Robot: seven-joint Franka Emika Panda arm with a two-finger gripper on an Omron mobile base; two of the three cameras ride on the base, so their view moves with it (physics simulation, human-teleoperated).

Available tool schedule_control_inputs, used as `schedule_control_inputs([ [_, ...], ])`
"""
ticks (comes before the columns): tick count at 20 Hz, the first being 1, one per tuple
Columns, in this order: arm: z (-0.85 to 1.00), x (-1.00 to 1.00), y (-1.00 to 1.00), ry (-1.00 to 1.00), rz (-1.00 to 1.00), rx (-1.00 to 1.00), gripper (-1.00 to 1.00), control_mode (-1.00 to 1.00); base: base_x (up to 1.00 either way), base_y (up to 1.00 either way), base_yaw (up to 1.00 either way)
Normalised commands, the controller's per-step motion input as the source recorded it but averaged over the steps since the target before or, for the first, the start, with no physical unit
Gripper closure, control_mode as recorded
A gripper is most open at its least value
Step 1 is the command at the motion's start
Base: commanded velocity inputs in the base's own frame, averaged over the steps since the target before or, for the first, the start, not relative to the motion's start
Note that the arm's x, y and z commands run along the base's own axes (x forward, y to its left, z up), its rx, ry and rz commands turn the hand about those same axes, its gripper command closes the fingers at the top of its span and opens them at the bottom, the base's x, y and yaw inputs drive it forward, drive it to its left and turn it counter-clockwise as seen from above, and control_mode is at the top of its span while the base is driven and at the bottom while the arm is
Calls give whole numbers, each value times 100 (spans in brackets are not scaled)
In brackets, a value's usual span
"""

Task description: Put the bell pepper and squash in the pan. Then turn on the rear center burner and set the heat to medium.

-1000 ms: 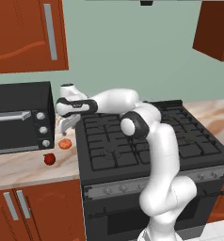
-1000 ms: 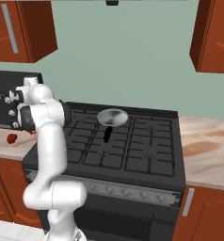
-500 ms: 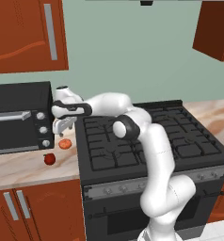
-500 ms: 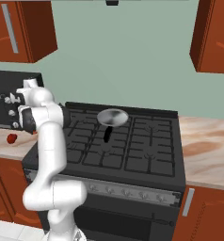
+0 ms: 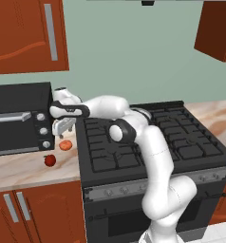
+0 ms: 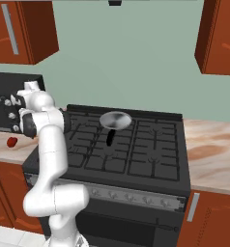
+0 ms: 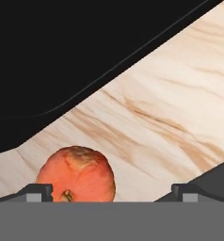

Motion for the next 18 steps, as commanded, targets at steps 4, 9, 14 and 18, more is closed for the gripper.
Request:
schedule_control_inputs([
  [4, -1, -24, 0, 0, 0, 0, -100, -100, 0, 0, 0],
  [9, -9, -30, 0, 0, 0, 0, -100, -100, 0, 0, 0],
  [14, -9, -45, 0, 0, 0, 0, -100, -100, 0, 0, 0],
  [18, -20, -23, 0, 1, 0, 0, -100, -100, 0, 0, 0],
])
